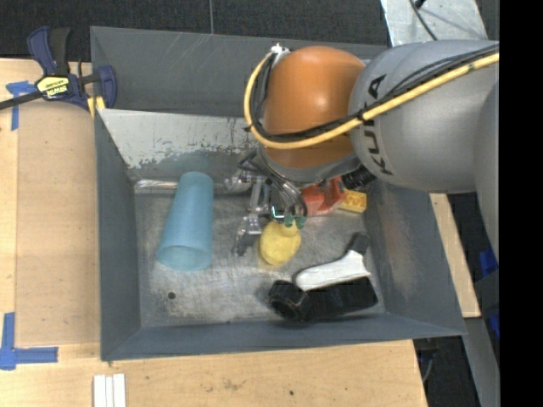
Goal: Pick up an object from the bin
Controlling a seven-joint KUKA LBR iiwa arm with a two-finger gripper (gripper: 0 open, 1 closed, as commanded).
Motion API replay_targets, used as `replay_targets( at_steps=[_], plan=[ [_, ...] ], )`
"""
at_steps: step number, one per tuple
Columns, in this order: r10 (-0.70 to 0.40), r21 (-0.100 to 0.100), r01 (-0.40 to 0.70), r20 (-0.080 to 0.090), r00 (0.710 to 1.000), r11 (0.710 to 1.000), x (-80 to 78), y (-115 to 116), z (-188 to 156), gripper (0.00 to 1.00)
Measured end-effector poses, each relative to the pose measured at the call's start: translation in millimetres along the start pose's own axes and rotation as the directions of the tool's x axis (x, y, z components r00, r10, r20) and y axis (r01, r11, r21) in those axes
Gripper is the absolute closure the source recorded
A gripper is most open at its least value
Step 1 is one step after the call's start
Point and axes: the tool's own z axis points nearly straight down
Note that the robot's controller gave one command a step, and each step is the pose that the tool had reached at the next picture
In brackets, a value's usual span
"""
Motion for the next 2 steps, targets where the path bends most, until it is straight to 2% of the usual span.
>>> replay_targets(
  at_steps=[1, 2],
  plan=[
    [0.003, -0.002, -0.003, 0.008, 1.0, 1.0, -1.9, -0.4, -4.3, 1.0],
    [0.004, -0.002, -0.004, 0.008, 1.0, 1.0, -1.9, -0.5, -4.3, 0.0]
  ],
)
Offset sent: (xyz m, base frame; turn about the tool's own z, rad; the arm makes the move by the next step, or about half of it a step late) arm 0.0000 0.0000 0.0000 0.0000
